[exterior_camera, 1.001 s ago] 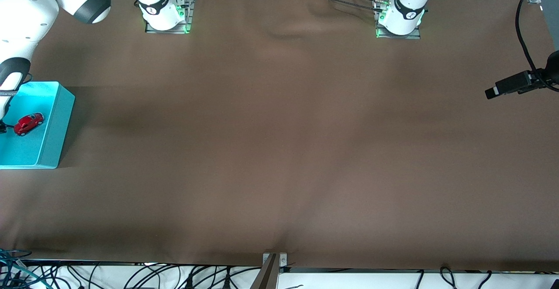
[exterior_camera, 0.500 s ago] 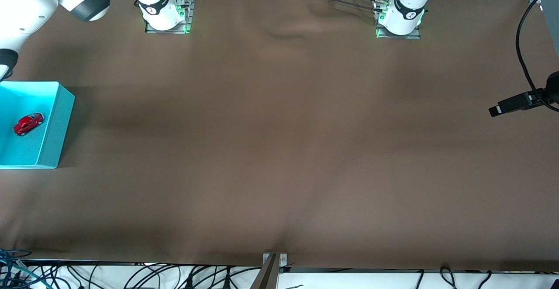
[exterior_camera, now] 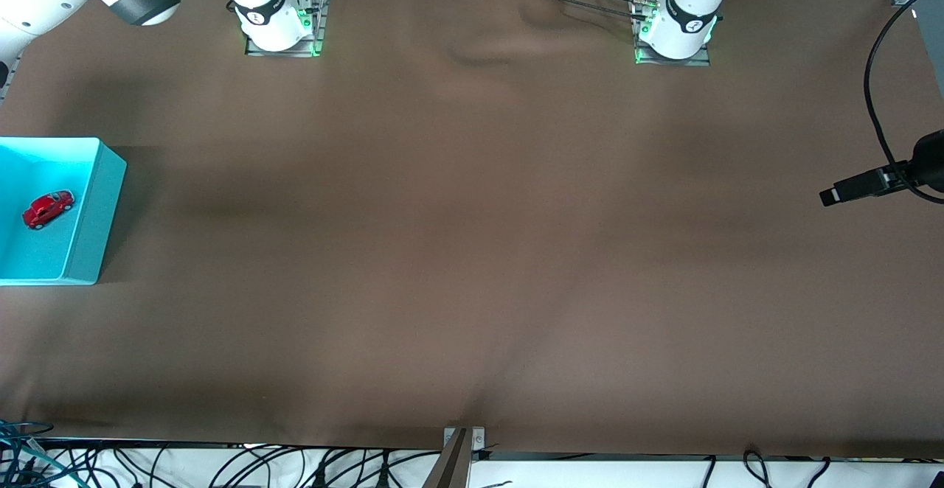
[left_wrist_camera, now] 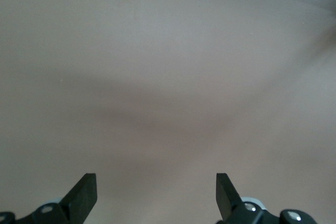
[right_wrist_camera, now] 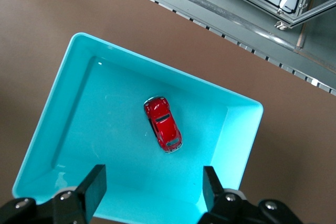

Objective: Wind red beetle toy and store in blue box

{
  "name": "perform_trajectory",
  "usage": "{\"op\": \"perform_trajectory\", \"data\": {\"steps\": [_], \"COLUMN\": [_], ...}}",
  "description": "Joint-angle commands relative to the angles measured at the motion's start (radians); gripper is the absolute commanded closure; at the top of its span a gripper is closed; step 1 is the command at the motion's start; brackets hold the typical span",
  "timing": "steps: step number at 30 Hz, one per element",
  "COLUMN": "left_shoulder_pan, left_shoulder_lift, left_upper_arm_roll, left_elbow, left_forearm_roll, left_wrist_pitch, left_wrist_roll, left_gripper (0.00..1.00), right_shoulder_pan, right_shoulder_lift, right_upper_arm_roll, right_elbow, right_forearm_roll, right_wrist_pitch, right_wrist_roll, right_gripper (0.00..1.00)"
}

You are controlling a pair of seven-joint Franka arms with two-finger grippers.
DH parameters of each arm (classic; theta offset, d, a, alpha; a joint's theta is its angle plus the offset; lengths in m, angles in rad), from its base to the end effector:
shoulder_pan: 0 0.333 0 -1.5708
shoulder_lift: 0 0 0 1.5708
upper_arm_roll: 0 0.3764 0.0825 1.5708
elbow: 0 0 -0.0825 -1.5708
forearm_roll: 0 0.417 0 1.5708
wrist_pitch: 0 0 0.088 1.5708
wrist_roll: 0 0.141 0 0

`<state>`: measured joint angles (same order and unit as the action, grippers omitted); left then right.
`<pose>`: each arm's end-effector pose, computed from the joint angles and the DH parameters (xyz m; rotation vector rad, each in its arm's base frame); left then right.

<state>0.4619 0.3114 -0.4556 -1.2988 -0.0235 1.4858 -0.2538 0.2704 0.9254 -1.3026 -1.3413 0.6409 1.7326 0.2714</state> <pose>0.6748 0.0500 0.5997 2.9625 0.4054 -0.1674 0.6516 -0.3985 0.4367 2.3815 -1.6280 0.0090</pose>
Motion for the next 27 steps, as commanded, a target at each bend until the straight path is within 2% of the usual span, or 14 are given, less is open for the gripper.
{"op": "perform_trajectory", "data": {"steps": [1, 7, 10, 16, 21, 27], "left_shoulder_pan": [-0.156, -0.351, -0.428, -0.512, -0.586, -0.626], "left_shoulder_lift": [-0.008, -0.009, -0.009, -0.022, -0.041, -0.054], "left_upper_arm_roll": [0.147, 0.328, 0.394, 0.426, 0.489, 0.497], "left_elbow": [0.015, 0.018, 0.016, 0.009, 0.003, 0.001], "left_forearm_roll": [0.010, -0.021, -0.042, -0.050, -0.085, -0.099], "left_wrist_pitch": [0.002, 0.002, 0.002, 0.002, 0.002, 0.002], "left_wrist_roll": [-0.016, -0.068, -0.074, -0.074, -0.076, -0.076], "left_gripper": [0.00, 0.00, 0.00, 0.00, 0.00, 0.00], "right_shoulder_pan": [-0.007, -0.007, -0.007, -0.008, -0.008, -0.007], "right_shoulder_lift": [-0.037, -0.095, -0.109, -0.122, -0.180, -0.224], "right_upper_arm_roll": [-0.012, -0.021, -0.043, -0.109, -0.173, -0.228], "right_elbow": [0.063, 0.103, 0.119, 0.165, 0.171, 0.172], "right_forearm_roll": [0.003, 0.002, 0.002, 0.002, 0.002, 0.000], "right_wrist_pitch": [-0.080, -0.165, -0.208, -0.324, -0.413, -0.495], "right_wrist_roll": [-0.024, -0.093, -0.123, -0.214, -0.334, -0.432], "right_gripper": [0.17, 0.20, 0.21, 0.21, 0.21, 0.21]}}
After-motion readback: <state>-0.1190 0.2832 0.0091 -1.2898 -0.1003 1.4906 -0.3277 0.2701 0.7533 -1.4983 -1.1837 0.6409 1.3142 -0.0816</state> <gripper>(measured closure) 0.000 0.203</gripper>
